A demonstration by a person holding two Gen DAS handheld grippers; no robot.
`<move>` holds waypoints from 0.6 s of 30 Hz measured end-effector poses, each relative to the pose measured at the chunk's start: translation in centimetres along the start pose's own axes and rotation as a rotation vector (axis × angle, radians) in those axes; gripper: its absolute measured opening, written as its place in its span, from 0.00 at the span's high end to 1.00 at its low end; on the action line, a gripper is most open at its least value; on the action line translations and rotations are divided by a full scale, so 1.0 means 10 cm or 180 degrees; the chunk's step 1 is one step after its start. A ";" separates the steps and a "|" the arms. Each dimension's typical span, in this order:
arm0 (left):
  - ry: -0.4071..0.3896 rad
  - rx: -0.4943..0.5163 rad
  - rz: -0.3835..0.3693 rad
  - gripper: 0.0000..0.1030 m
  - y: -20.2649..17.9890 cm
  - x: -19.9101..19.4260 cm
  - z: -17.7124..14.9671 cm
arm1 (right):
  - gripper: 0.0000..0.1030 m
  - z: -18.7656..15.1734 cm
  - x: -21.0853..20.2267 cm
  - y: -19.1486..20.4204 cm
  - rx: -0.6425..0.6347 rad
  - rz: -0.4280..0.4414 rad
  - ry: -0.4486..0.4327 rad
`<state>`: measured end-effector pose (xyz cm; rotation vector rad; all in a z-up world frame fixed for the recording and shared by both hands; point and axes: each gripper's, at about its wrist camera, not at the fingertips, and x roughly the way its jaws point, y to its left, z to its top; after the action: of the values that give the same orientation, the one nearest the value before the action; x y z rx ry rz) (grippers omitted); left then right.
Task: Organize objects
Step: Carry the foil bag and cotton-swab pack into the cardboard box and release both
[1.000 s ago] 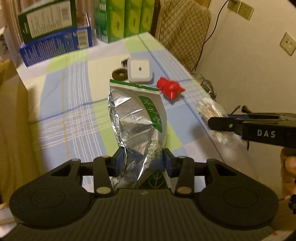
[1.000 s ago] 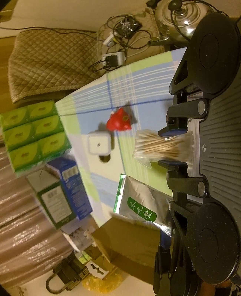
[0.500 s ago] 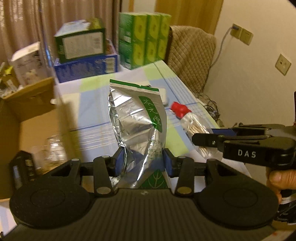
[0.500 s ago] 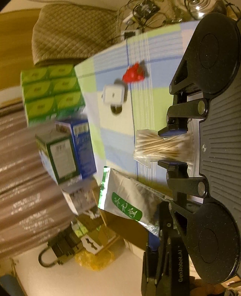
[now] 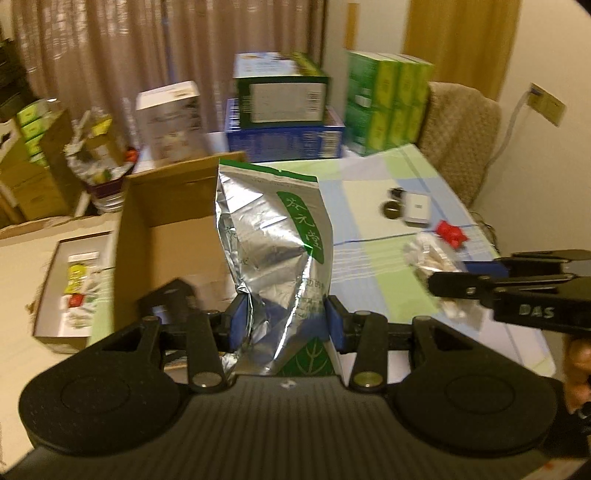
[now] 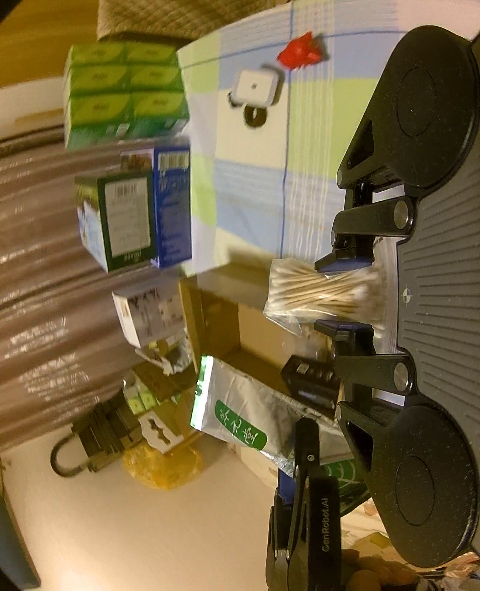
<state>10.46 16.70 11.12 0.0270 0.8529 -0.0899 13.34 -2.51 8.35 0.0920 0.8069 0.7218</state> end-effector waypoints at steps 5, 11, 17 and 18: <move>0.0030 -0.0098 0.0172 0.62 0.41 0.00 0.01 | 0.77 0.12 0.21 0.19 -0.0071 0.0077 0.0030; 0.0057 -0.0186 0.0246 0.62 0.72 0.08 0.05 | 0.77 0.21 0.49 0.37 -0.0117 0.0161 0.0103; 0.0103 -0.0232 0.0253 0.62 0.88 0.24 0.08 | 0.77 0.24 0.73 0.42 -0.0120 0.0193 0.0175; 0.0107 -0.0240 0.0252 0.62 0.90 0.27 0.09 | 0.77 0.25 0.77 0.42 -0.0120 0.0192 0.0185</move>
<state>13.77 25.42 9.56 -0.0084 0.8872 0.0171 16.36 5.94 6.67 0.0619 0.8486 0.7994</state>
